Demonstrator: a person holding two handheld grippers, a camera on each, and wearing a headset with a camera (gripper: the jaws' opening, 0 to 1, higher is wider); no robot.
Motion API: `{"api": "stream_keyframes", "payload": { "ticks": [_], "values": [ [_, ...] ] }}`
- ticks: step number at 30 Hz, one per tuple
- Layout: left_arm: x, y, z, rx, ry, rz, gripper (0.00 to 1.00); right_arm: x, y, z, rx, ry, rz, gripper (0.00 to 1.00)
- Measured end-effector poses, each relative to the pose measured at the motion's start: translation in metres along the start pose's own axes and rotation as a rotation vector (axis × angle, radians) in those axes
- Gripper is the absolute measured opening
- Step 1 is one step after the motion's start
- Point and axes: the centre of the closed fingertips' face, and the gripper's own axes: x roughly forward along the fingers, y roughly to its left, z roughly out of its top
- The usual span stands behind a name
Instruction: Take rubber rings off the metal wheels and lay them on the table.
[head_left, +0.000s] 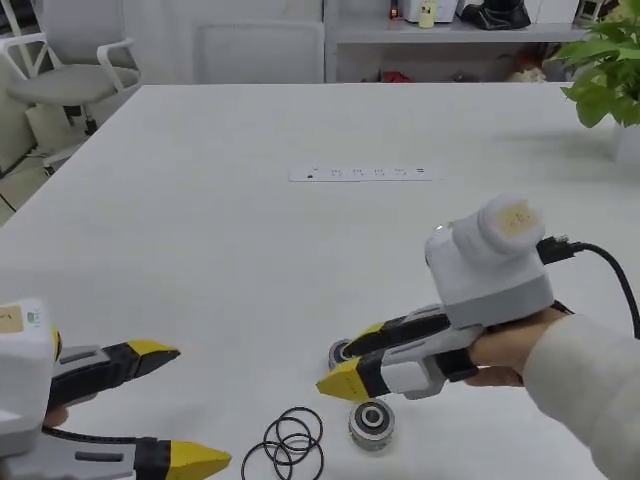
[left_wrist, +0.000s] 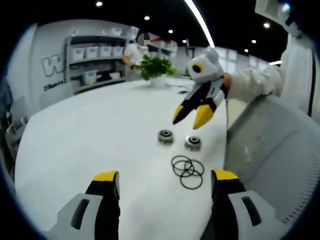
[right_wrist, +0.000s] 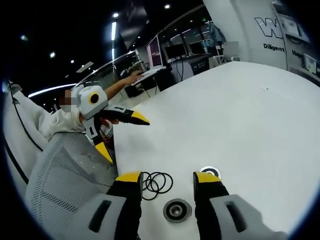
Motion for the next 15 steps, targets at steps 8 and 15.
{"api": "stream_keyframes", "payload": {
  "ticks": [8,15],
  "values": [
    [-0.010,0.005,0.007,-0.038,-0.039,0.033,0.80,-0.016,0.002,0.015,-0.037,-0.072,-0.019,0.43],
    [-0.008,0.003,0.005,-0.041,-0.026,0.025,0.80,-0.027,-0.002,0.012,-0.048,-0.083,-0.041,0.49]
  ]
}}
